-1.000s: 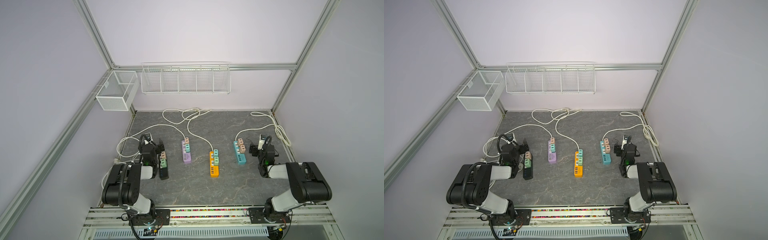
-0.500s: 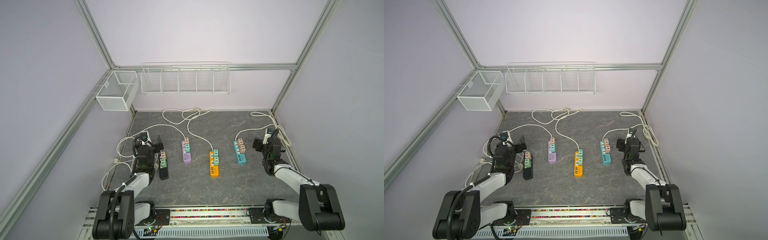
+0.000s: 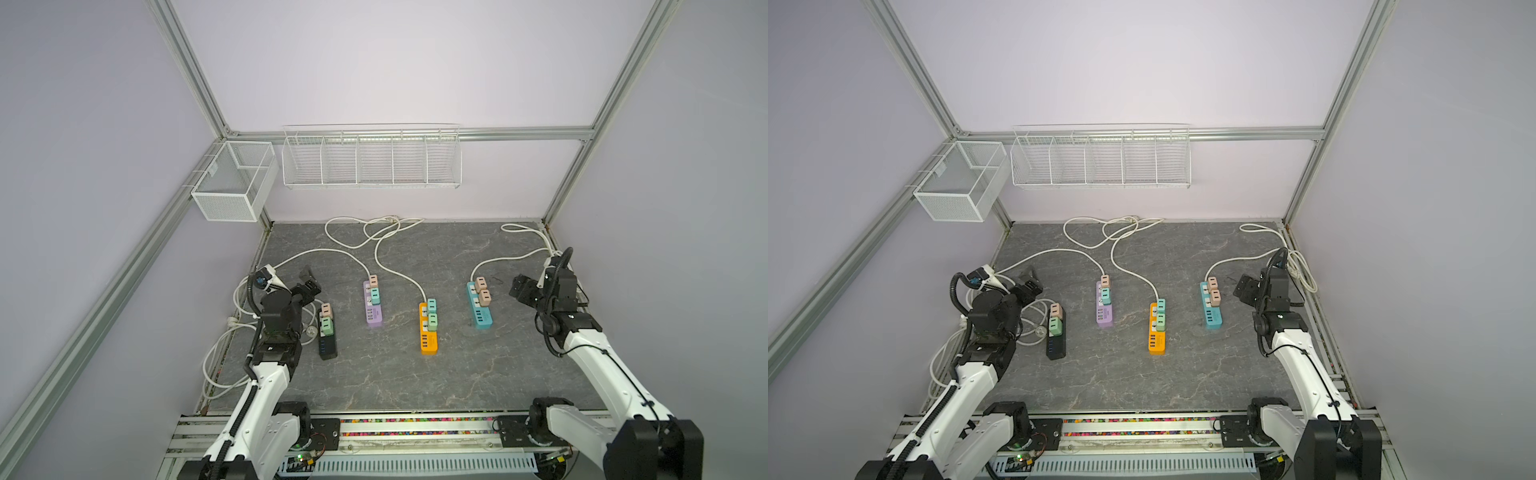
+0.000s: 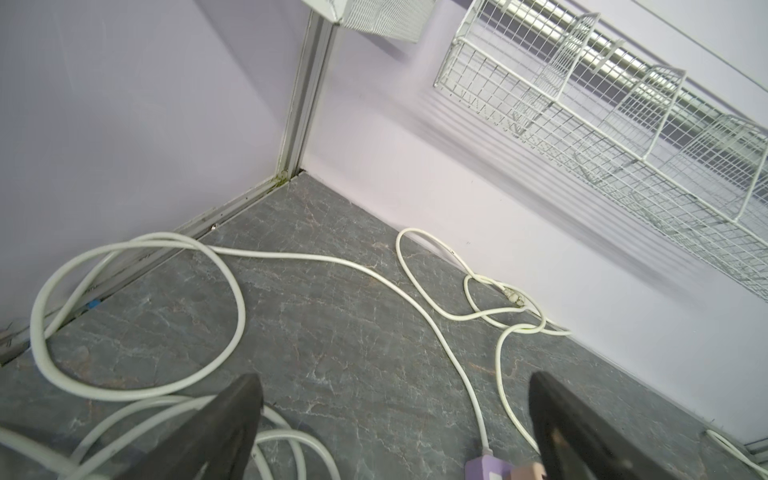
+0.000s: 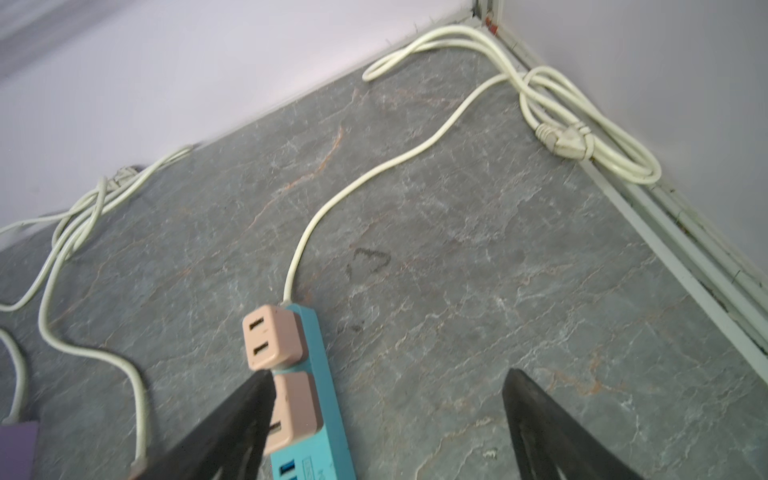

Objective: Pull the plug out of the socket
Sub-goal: 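Move right gripper above the teal strip's pink plug while left arm swings inward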

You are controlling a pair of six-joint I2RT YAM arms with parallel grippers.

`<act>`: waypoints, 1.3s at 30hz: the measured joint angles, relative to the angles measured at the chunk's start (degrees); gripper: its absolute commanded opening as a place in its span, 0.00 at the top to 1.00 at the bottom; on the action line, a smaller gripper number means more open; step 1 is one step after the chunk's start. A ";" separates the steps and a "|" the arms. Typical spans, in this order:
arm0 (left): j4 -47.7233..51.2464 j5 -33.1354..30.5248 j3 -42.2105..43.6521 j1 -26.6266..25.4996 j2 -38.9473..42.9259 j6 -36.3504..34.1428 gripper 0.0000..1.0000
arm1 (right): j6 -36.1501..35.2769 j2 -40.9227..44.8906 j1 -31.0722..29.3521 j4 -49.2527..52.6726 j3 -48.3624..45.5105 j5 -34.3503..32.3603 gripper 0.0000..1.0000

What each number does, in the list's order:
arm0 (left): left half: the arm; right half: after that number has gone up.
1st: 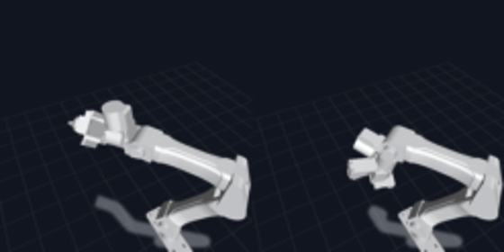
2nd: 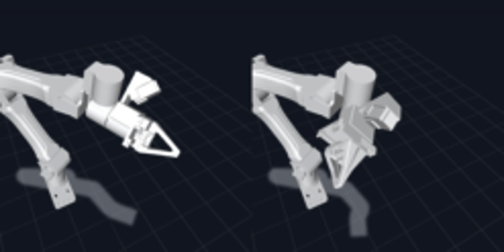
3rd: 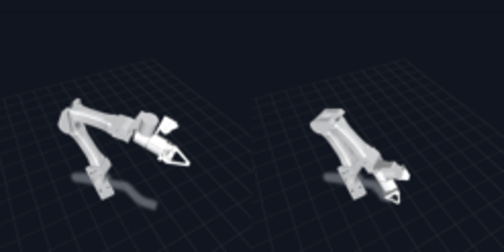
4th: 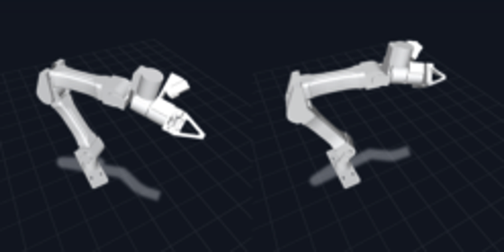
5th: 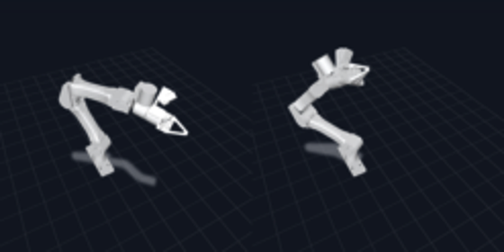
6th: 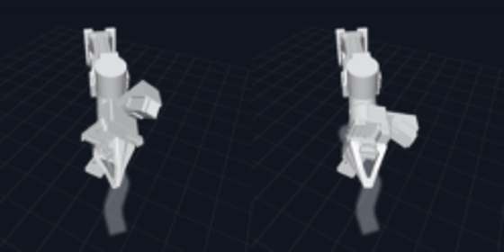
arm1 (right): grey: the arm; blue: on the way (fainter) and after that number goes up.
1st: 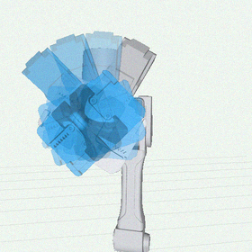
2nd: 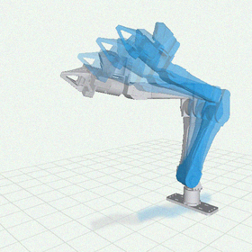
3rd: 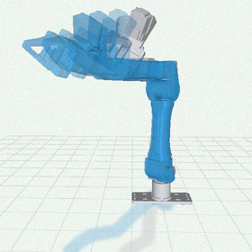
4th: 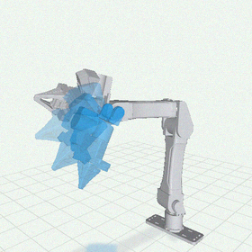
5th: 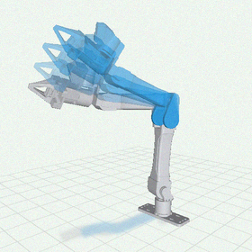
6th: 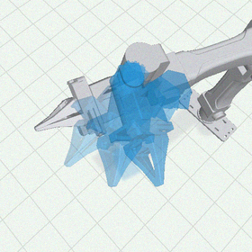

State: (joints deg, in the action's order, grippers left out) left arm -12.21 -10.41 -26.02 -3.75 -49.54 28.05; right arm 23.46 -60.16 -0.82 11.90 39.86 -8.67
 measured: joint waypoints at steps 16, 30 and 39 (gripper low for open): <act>18.84 13.11 -4.96 -3.98 5.64 9.92 0.01 | -0.39 2.49 -8.55 16.46 3.65 7.30 0.12; 23.69 8.70 -9.81 -26.36 1.88 12.70 0.01 | 0.59 -3.67 -15.30 20.79 3.28 8.31 0.12; 20.90 5.55 -11.23 -36.96 -7.43 14.14 0.01 | 0.26 -12.81 -16.02 18.34 3.04 7.37 0.11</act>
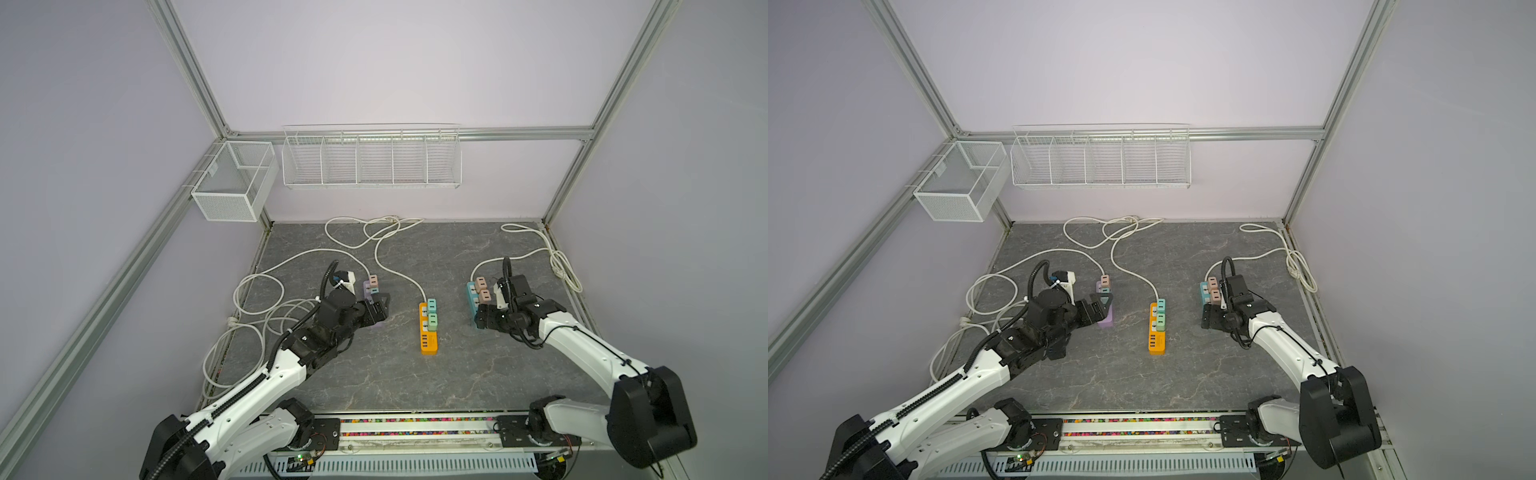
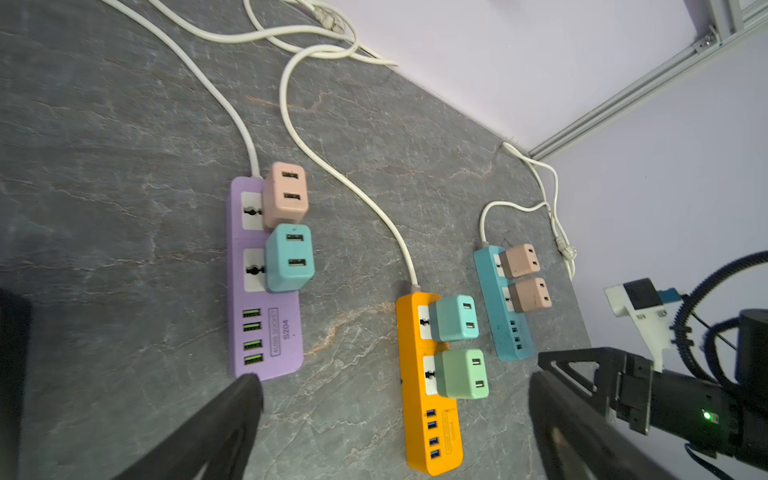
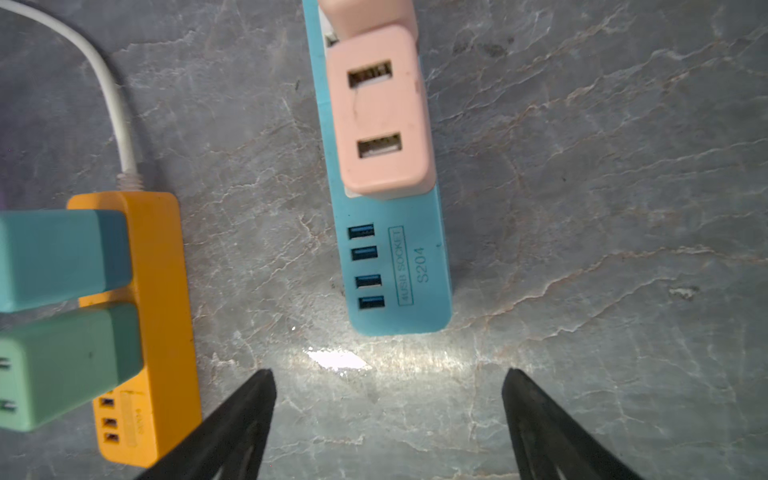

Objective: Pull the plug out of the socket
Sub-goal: 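Move right gripper above the teal strip's pink plug while left arm swings inward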

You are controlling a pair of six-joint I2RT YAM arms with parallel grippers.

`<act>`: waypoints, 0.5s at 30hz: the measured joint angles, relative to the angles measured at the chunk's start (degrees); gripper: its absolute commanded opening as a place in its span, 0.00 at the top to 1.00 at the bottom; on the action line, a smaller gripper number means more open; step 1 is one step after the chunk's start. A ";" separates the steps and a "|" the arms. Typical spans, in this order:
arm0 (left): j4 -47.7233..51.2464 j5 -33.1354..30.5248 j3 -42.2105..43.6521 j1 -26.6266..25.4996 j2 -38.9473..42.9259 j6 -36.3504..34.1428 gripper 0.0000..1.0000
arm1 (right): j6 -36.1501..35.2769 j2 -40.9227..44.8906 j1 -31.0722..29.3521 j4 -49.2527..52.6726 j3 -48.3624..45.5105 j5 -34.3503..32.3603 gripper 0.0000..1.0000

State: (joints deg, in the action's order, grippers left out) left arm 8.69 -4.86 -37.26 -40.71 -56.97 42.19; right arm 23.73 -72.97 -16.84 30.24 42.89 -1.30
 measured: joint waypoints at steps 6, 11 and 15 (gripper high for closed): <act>-1.95 -1.64 -3.21 -4.83 -5.70 0.00 0.01 | -0.55 -6.12 -0.15 -0.85 2.99 -1.31 0.03; -3.34 -2.25 -4.96 -6.32 -9.29 -0.02 0.01 | -0.94 -10.56 -0.15 -2.51 5.46 -1.49 0.03; -4.59 -2.45 -5.35 -6.54 -11.10 -0.02 0.01 | -1.14 -13.11 -0.15 -3.23 6.23 -1.46 0.09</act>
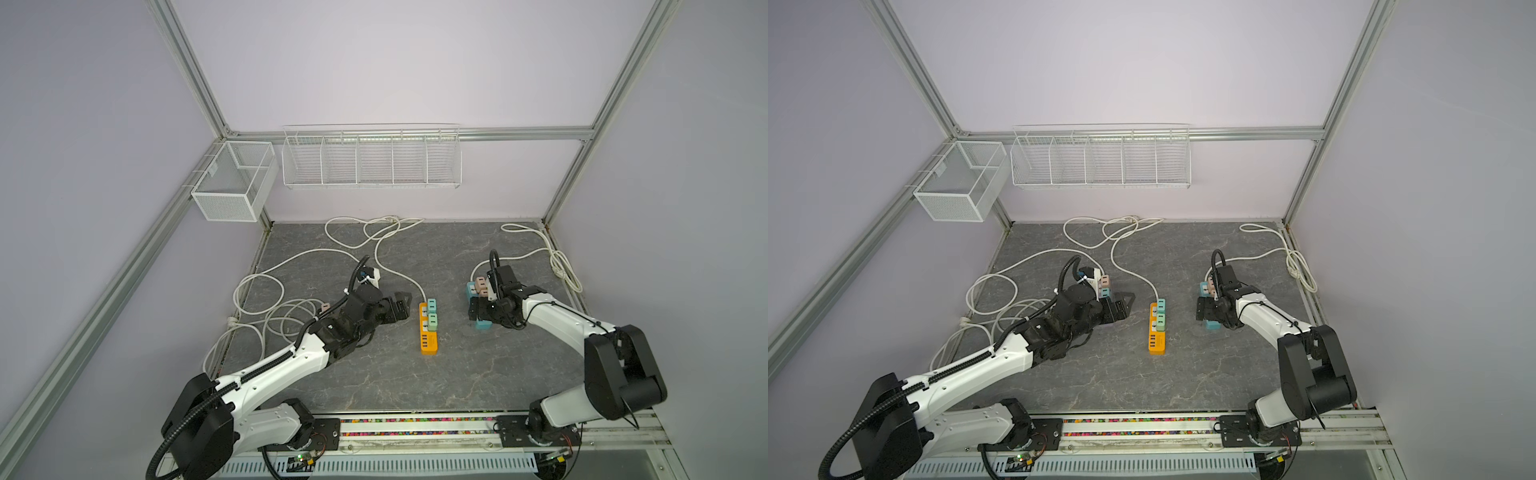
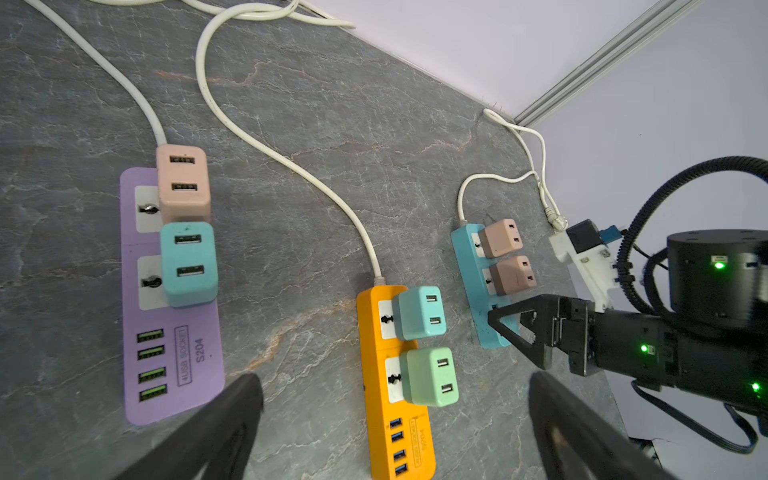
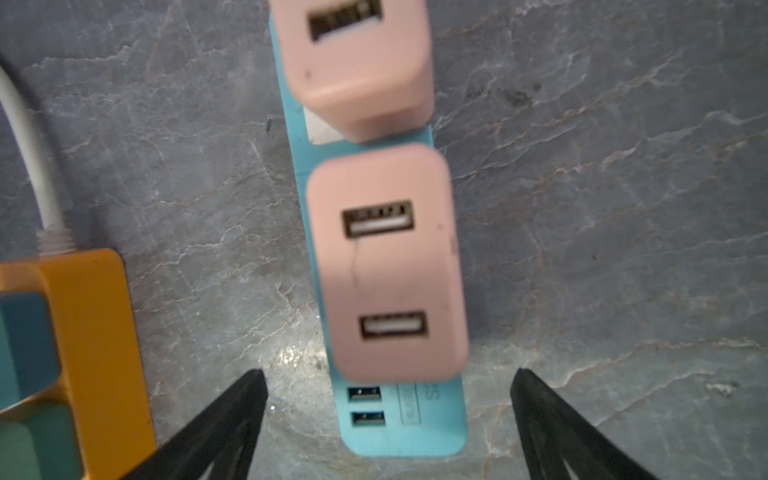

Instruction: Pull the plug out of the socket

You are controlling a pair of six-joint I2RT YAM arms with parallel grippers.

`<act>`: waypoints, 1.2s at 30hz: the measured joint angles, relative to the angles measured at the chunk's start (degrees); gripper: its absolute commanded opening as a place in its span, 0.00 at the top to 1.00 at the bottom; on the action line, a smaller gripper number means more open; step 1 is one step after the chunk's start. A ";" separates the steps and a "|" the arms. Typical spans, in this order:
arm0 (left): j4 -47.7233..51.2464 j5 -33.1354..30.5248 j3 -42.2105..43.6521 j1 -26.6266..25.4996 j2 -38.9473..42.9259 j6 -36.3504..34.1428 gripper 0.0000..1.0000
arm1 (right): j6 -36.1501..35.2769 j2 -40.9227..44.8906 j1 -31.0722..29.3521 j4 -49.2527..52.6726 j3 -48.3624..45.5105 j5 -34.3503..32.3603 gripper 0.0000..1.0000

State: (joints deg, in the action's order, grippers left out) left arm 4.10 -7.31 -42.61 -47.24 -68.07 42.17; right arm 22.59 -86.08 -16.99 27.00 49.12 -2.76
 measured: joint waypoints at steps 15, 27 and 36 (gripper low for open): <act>-1.20 1.79 -3.52 -0.04 -5.60 0.02 0.01 | -0.46 -2.97 -0.57 -2.38 0.11 -0.66 0.29; -1.11 3.17 -3.80 -0.07 -6.51 0.24 0.01 | -1.77 -4.28 -1.44 -2.47 0.15 -1.51 0.46; -0.48 4.74 -4.07 -0.44 -6.51 0.22 0.01 | -2.05 -4.20 -3.10 -1.97 0.35 -2.91 0.54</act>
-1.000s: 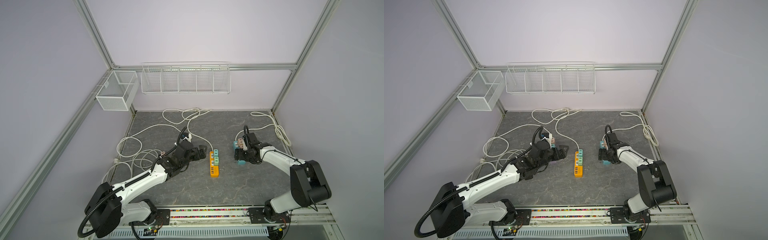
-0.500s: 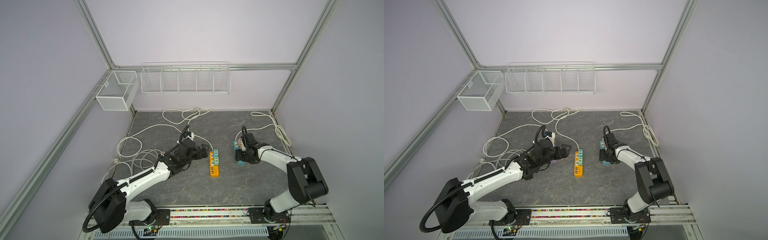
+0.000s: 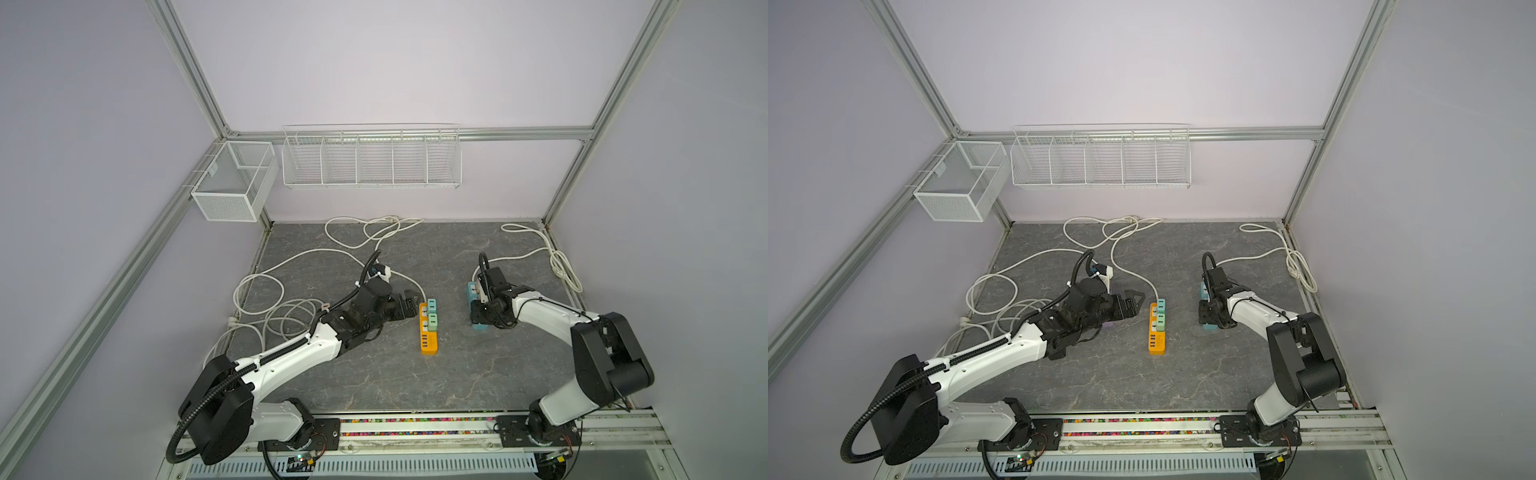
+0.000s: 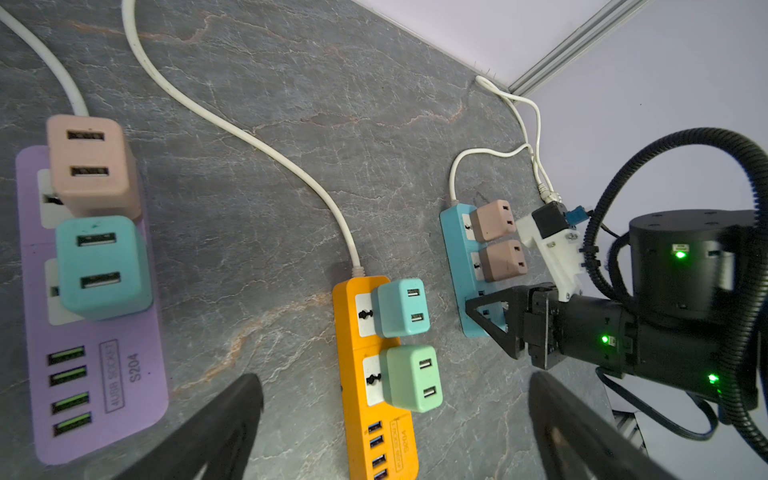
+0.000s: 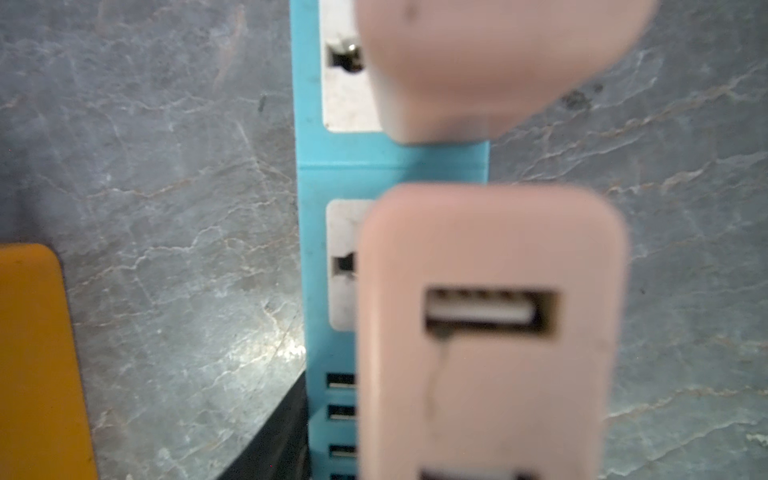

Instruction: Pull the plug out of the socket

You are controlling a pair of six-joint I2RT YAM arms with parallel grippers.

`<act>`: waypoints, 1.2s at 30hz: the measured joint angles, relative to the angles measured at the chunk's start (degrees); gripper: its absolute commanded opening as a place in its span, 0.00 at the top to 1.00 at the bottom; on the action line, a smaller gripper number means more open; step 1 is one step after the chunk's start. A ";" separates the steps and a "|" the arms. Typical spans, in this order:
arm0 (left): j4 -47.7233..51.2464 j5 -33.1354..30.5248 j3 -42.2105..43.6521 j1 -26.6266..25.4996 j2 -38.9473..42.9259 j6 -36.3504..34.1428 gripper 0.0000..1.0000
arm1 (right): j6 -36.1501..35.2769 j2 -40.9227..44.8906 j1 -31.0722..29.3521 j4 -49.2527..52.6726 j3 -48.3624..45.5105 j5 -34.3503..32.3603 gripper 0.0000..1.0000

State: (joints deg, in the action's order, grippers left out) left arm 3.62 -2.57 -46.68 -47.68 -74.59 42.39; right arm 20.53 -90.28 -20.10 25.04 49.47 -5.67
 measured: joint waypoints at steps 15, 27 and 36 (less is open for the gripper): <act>1.46 1.38 -2.12 -3.82 -0.42 0.07 0.01 | 3.39 9.79 -4.68 5.64 -7.02 -1.27 0.55; 1.86 1.92 -5.05 -5.97 -3.32 1.03 0.01 | 12.37 18.64 -10.88 9.33 -13.94 -2.36 0.55; 1.81 2.97 -6.58 -7.06 -5.14 1.03 0.01 | 19.04 21.88 -17.31 10.34 -16.52 -5.03 0.49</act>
State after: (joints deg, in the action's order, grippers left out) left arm 5.43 0.40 -53.25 -54.74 -79.72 43.42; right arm 39.57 -68.40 -37.41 35.38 32.95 -10.70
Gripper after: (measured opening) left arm 0.993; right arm 0.523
